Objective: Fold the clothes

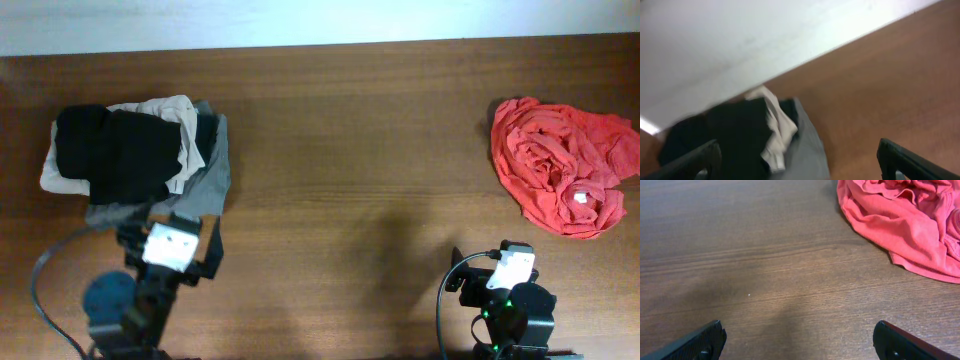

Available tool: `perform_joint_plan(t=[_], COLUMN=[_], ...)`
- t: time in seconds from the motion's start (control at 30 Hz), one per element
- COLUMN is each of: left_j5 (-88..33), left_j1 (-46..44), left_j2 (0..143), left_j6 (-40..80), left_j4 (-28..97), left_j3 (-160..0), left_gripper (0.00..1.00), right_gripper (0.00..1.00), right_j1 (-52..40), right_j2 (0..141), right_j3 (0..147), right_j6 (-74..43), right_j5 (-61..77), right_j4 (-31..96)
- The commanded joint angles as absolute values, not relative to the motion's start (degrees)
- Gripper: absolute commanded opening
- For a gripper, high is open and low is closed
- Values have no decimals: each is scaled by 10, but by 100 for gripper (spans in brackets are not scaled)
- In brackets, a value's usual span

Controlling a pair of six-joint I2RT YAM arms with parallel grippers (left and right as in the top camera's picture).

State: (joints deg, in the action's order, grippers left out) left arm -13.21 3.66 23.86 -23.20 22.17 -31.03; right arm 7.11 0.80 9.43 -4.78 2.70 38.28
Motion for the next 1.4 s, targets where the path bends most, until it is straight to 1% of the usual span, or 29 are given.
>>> perform_joint_plan(t=[0.0,0.33,0.53,0.67,1.37], left_j5=[-151,-167,-168,-178,-178], left_j1=[41,49,49,49,49], left_j2=[168,39,5,3,3], left_j6=[-232,-232,-232,-232,-232], left_j4=[209,195,168,144,145], left_j3=[-228,-102,-56,-48,-48], left_gripper=[99,99,99,99,99], right_gripper=[99,99,99,99,99], right_j1=[75,75,75,75,75], right_j2=[3,3,3,3,3], right_j3=[91,91,91,91,91], right_j6=[-54,-54,-54,-54,-54], right_j5=[30,30,30,30,30], right_j4=[381,381,381,381,381])
